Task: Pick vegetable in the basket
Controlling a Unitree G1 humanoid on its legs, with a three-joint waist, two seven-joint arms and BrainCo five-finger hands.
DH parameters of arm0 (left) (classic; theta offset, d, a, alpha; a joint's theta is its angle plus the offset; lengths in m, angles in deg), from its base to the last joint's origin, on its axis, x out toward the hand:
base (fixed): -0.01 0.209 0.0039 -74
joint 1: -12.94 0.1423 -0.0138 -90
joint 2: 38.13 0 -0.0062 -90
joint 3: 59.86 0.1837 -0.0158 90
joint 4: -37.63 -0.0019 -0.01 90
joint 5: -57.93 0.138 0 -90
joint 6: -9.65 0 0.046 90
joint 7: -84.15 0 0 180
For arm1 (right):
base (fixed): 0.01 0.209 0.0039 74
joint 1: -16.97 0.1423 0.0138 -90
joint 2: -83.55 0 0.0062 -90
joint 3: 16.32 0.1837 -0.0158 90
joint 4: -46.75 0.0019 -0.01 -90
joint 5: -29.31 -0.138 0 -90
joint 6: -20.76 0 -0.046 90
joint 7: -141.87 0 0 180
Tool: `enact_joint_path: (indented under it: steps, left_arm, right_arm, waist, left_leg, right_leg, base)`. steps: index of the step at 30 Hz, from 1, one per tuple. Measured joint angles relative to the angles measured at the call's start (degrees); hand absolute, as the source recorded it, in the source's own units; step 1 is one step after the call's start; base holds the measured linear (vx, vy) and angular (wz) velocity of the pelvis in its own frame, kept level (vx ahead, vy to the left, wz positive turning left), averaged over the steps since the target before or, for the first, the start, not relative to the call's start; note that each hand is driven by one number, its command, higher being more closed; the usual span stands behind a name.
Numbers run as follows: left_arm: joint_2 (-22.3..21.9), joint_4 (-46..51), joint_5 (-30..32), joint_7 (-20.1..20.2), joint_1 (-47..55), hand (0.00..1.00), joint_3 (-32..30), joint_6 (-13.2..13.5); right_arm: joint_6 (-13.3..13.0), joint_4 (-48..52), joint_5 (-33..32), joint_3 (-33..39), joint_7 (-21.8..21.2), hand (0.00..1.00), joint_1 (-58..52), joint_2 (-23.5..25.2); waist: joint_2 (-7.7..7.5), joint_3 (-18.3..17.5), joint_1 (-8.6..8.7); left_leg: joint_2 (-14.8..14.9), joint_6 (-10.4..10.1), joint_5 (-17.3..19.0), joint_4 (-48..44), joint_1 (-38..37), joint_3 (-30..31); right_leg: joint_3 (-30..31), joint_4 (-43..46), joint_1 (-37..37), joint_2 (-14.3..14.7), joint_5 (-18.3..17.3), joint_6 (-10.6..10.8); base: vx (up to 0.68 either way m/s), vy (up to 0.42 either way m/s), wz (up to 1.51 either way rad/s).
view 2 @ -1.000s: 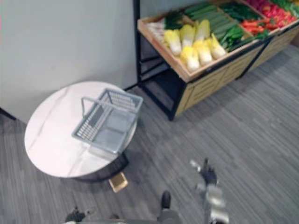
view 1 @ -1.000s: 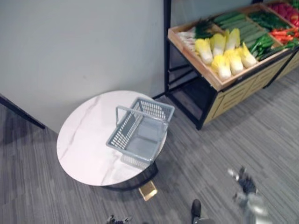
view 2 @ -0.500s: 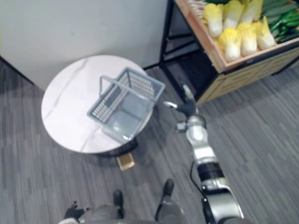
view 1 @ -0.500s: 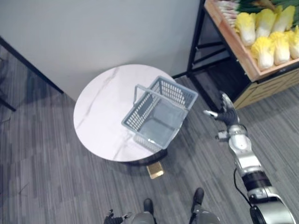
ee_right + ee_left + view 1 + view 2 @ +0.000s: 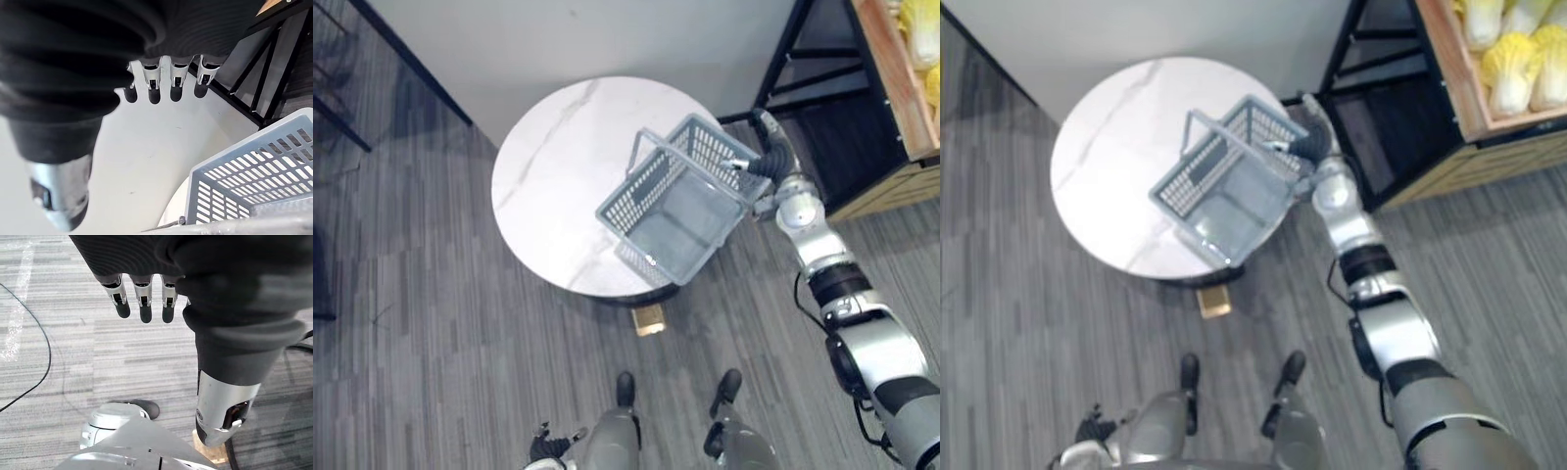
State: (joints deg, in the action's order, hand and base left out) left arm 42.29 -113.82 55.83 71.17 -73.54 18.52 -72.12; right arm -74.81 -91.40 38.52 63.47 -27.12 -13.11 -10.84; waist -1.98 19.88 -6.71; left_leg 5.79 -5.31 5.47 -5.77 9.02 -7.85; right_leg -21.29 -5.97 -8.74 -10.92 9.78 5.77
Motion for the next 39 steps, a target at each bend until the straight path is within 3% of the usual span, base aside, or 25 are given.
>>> enact_joint_path:
  steps: [3, 7, 14, 39]
  left_arm:
    - [0.1, 0.0, -0.1, -0.3, 0.0, 0.0, 0.0, 0.0]
    - [0.2, -0.1, -2.2, -0.4, -1.4, 0.0, 0.7, 0.1]
    - [0.7, 0.1, -2.2, -0.6, -4.0, 0.0, 2.5, 1.2]
    - [1.0, 0.7, -2.3, -2.5, -6.3, 0.0, 3.7, 1.2]
  right_arm:
    - [0.5, -5.0, 2.3, 1.8, 1.0, 0.0, 3.3, -0.3]
    - [1.6, -10.3, 4.7, 3.6, 1.2, 0.0, 7.4, -1.5]
    - [1.9, -15.8, 8.6, 5.2, 2.3, 0.0, 12.6, -2.2]
    - [2.4, -16.8, 9.0, 3.0, 2.8, 0.0, 14.4, -2.9]
  waist:
    - [0.01, 0.8, -0.09]
    - [0.3, 2.2, -1.44]
    - [0.36, 4.0, -1.53]
    - [0.19, 6.2, -4.22]
  left_leg:
    - [-0.2, 0.1, -0.1, -0.4, 0.9, 0.6]
    - [-0.2, 0.2, -0.1, -0.9, 1.9, 0.7]
    - [-0.3, 0.2, -0.2, -2.0, 4.1, 2.2]
    - [-0.1, 0.3, -0.2, -2.4, 5.5, 3.6]
  right_leg:
    - [-0.2, 0.0, -0.4, -0.2, 0.0, 0.1]
    - [-0.2, 0.0, -1.2, -0.2, 0.5, -0.2]
    - [-1.0, 0.0, -2.0, -0.3, 0.5, -0.2]
    - [-1.8, 0.0, -2.3, -0.1, 0.5, -0.2]
  base:
    - [-0.01, 0.018, 0.1]
    - [0.0, 0.003, 0.01]
    - [0.0, 0.01, 0.09]
    - [0.0, 0.003, 0.02]
